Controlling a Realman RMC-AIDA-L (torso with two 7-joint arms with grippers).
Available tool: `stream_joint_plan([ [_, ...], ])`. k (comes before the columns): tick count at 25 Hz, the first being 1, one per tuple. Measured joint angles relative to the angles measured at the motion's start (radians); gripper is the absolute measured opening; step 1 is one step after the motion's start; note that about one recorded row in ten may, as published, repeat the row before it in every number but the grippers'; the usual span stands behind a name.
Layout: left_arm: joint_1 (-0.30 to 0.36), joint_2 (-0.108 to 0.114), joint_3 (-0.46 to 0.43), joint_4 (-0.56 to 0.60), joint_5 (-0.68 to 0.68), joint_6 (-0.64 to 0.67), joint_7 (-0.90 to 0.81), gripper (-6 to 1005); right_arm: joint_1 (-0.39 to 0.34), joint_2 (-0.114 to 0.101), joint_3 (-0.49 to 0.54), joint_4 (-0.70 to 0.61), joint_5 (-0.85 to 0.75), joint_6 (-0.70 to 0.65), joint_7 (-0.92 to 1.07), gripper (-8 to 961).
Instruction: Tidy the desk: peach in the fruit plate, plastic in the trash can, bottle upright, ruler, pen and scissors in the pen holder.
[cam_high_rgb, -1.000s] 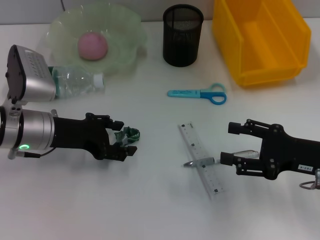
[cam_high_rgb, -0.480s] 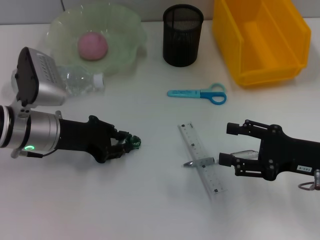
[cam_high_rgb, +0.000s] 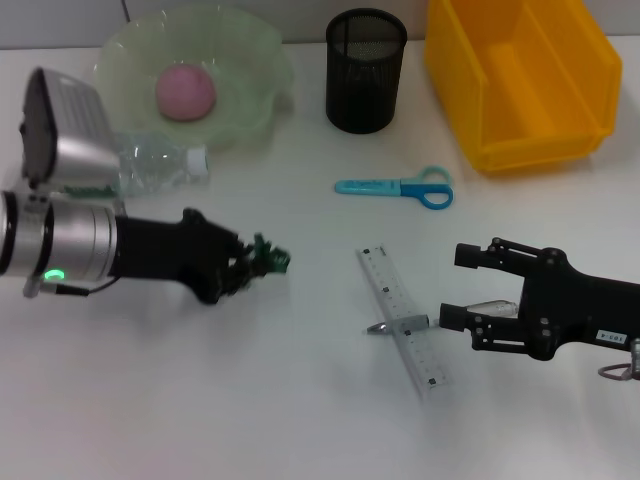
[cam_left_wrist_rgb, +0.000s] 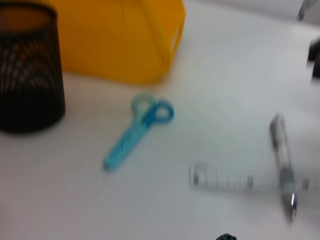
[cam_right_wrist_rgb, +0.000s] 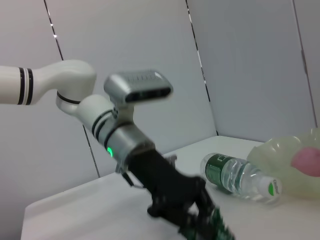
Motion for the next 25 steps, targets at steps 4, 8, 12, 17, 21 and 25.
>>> stream_joint_plan([
  [4,-0.004,0.0,-0.03,0.005,-0.152,0.047,0.0,109,0.0,0.0,0.018,0.0,0.0,-0.001,0.0,814],
  [8,-0.022,-0.002,-0.029,-0.042,-0.34,0.049,0.013,93,-0.001,0.0,0.044,0.006,0.0,-0.003,0.0,814],
  [12,-0.067,-0.006,-0.022,-0.164,-0.522,0.045,0.063,93,-0.008,0.004,0.066,0.009,0.0,-0.003,-0.005,813],
  [17,-0.158,-0.011,-0.017,-0.315,-0.654,0.031,0.191,92,-0.015,0.007,0.095,0.015,0.0,0.007,-0.009,813],
  [21,-0.253,-0.012,0.046,-0.426,-0.785,-0.025,0.289,90,-0.016,0.007,0.108,0.021,0.0,0.028,-0.009,813],
  [25,-0.318,-0.012,0.16,-0.464,-0.935,-0.102,0.344,86,-0.016,0.011,0.108,0.023,-0.001,0.048,-0.01,813],
])
